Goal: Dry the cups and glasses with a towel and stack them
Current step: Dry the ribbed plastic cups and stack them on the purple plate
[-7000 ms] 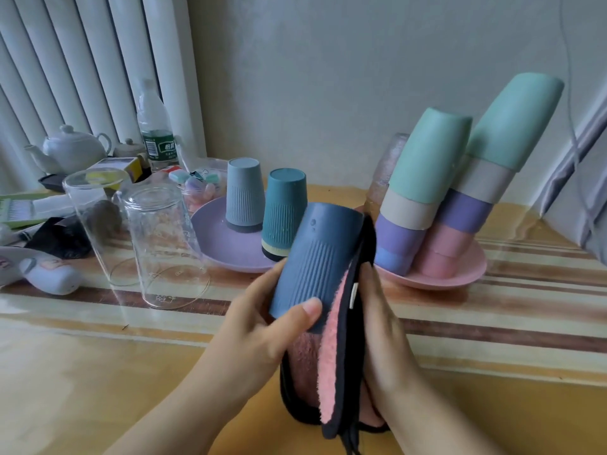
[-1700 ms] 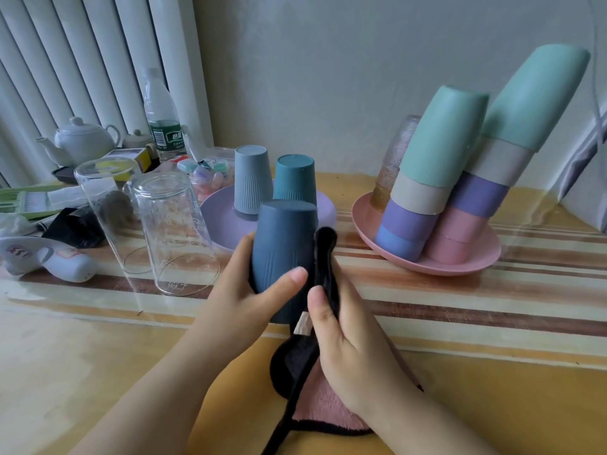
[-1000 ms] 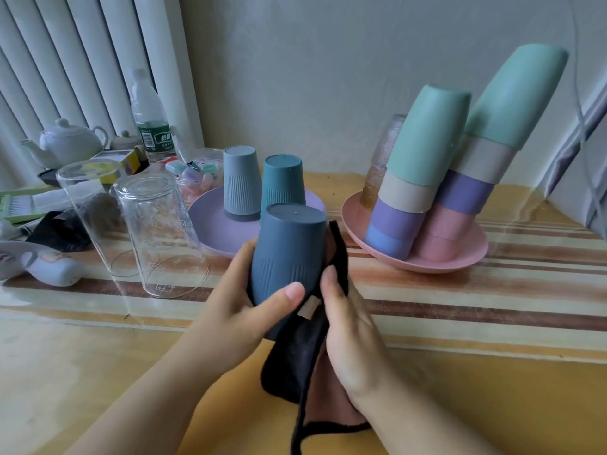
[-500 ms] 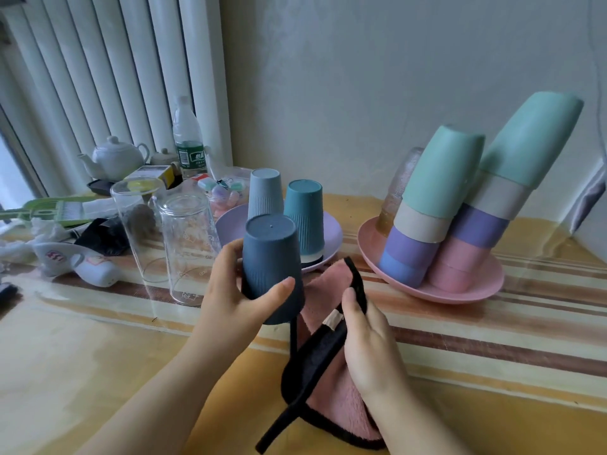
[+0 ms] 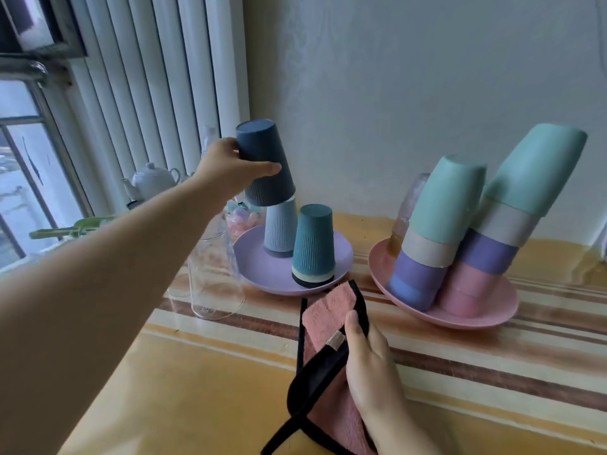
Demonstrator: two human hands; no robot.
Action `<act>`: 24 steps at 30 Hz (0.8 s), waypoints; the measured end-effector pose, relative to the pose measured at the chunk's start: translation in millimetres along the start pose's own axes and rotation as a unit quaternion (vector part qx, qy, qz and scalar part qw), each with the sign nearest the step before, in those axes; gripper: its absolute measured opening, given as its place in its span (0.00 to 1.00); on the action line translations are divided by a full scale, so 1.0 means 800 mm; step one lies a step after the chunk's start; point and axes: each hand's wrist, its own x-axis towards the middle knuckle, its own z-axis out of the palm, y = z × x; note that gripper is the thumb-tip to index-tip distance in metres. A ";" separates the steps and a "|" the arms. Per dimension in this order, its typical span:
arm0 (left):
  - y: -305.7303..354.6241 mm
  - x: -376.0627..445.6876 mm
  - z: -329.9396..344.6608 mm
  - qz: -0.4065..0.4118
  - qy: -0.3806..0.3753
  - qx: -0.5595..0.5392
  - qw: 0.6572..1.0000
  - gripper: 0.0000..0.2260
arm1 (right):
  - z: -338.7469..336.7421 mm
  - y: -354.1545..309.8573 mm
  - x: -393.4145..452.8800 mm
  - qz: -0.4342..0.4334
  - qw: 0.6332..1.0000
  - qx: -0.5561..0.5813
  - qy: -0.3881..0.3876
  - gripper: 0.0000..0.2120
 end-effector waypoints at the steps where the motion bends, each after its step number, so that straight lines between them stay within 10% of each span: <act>1: 0.001 0.015 0.002 -0.001 0.000 0.015 1.000 0.25 | 0.000 -0.001 0.001 0.000 1.000 0.006 -0.001 0.07; 15: -0.052 0.101 0.062 -0.047 -0.103 0.170 0.979 0.28 | 0.008 0.016 0.006 -0.017 0.999 0.020 0.039 0.15; 24: -0.075 0.093 0.087 -0.025 -0.178 0.382 0.907 0.38 | 0.010 0.009 0.001 0.031 0.998 0.001 0.059 0.12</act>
